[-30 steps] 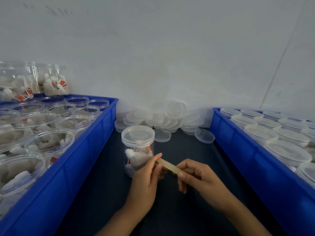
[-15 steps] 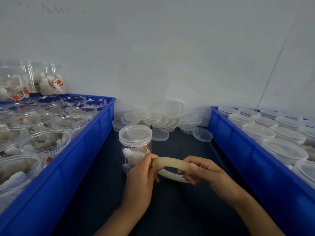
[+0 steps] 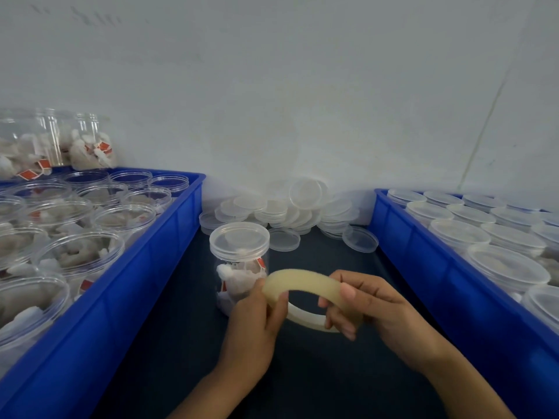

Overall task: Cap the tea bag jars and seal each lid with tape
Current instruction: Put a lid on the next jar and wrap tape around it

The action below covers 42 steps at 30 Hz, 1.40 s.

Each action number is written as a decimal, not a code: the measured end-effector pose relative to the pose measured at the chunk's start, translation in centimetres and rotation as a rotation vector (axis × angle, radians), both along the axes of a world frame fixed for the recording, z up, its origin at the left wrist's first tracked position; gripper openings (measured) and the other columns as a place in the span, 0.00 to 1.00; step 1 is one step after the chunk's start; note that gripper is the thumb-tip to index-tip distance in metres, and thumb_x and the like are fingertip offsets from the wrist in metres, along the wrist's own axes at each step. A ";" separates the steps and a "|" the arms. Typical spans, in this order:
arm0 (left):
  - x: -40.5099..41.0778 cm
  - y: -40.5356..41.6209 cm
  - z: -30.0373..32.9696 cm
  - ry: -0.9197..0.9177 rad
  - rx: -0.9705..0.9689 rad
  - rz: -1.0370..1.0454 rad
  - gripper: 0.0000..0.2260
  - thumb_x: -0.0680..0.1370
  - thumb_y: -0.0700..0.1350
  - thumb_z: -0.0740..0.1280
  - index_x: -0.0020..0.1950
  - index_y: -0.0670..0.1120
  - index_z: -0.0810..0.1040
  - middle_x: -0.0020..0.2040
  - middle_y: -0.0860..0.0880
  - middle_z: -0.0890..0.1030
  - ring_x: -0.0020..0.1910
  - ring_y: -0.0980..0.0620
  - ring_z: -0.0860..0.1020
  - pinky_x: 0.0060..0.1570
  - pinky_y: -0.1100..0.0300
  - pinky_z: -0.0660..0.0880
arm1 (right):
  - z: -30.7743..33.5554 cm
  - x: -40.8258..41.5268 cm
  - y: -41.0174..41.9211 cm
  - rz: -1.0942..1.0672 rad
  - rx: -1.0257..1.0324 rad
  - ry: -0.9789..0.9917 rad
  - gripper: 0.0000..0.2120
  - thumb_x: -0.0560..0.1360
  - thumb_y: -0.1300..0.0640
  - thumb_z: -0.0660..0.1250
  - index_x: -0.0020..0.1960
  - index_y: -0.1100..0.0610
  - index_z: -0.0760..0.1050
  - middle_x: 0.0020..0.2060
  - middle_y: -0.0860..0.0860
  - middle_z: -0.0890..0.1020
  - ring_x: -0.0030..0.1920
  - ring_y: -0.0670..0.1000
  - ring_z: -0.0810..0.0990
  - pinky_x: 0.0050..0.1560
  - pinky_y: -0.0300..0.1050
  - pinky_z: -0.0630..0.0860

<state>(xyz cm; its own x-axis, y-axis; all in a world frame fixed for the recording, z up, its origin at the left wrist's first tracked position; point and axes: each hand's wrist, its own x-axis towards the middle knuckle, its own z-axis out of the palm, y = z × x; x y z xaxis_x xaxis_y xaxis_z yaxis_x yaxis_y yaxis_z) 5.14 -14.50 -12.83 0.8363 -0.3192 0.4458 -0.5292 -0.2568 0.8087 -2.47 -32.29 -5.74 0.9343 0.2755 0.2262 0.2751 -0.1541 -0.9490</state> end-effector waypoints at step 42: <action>0.3 -0.6 0.0 0.019 0.212 -0.020 0.13 0.81 0.56 0.53 0.49 0.50 0.73 0.28 0.50 0.77 0.27 0.59 0.76 0.35 0.62 0.74 | 1.6 -0.3 2.2 -0.017 0.099 0.316 0.11 0.71 0.55 0.54 0.42 0.62 0.70 0.25 0.51 0.63 0.27 0.49 0.60 0.39 0.43 0.68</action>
